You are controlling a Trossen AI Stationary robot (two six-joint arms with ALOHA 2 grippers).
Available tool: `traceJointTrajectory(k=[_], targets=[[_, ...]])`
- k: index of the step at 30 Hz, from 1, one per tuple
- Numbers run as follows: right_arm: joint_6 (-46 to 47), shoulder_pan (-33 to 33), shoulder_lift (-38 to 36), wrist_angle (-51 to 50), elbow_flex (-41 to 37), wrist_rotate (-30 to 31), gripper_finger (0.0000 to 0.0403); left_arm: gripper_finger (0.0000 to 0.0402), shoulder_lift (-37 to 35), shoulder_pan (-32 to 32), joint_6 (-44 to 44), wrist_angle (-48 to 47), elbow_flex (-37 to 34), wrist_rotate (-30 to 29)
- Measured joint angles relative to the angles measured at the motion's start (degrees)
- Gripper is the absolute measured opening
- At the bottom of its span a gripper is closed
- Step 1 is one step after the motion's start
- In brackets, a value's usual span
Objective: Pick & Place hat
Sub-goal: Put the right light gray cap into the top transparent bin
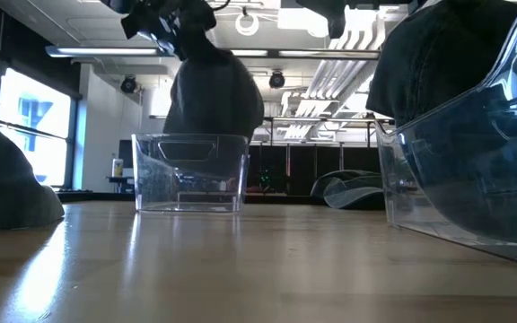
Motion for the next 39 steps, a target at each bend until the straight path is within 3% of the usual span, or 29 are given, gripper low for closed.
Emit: traceJointTrajectory(k=[6, 17, 26, 32, 39], targets=[[1.73, 0.00, 0.00, 0.01, 0.02, 0.09, 0.0232, 0.0000, -0.03, -0.01, -0.04, 6.13, -3.85, 2.65], [3.90, 0.00, 0.00, 0.04, 0.01, 0.39, 0.0228, 0.0000, -0.01, 0.02, -3.43, 23.18, -14.47, 2.43], [5.40, 0.01, 0.00, 0.04, 0.01, 0.50, 0.0225, 0.0001, -0.01, 0.03, 1.10, 22.93, -15.66, -3.96], [5.40, 0.01, 0.00, 0.04, 0.01, 0.50, 0.0226, 0.0005, -0.01, -0.02, 4.32, 21.00, -15.66, -3.74], [6.91, 0.36, 0.00, 0.02, 0.00, 0.50, 0.0227, 0.0064, 1.79, 0.02, 10.36, 20.76, -15.67, -4.21]])
